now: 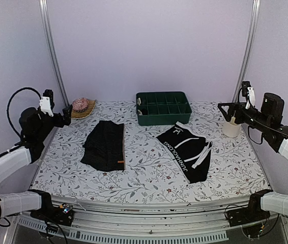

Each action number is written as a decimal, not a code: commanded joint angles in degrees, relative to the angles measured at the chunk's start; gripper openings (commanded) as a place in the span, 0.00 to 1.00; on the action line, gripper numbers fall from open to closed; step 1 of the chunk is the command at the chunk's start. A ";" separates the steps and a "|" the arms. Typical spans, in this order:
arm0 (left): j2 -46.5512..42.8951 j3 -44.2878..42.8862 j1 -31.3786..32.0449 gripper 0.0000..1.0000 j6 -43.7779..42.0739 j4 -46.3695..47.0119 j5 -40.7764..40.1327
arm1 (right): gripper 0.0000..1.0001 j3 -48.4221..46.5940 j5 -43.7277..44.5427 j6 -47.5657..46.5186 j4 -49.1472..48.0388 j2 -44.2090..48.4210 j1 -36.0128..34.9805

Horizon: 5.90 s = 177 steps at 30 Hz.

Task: Roll the underwear
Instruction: Move the underwear to the center of the board, then pick up the underwear from the center of the board.

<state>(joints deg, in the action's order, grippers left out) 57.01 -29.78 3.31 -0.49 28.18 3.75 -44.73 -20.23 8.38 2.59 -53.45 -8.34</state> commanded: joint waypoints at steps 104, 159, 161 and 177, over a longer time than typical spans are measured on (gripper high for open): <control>33.44 -29.99 5.54 0.99 -29.91 -29.35 24.08 | 0.99 -29.36 17.70 1.11 8.95 -55.97 -43.44; 88.90 -93.58 17.27 0.38 -49.09 -84.43 29.57 | 0.79 -28.56 3.55 5.53 -2.36 -66.95 -34.79; 88.60 -93.53 17.23 0.41 -48.05 -83.17 29.36 | 0.79 -28.53 3.94 5.56 -2.15 -66.75 -34.82; 88.83 -93.26 17.25 0.57 -43.88 -78.44 27.66 | 0.79 -27.44 5.28 5.09 -1.73 -64.59 -34.82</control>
<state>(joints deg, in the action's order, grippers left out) 144.49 -121.95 19.97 -44.49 -50.59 32.47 -72.16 -15.97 14.04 -0.03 -119.11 -43.44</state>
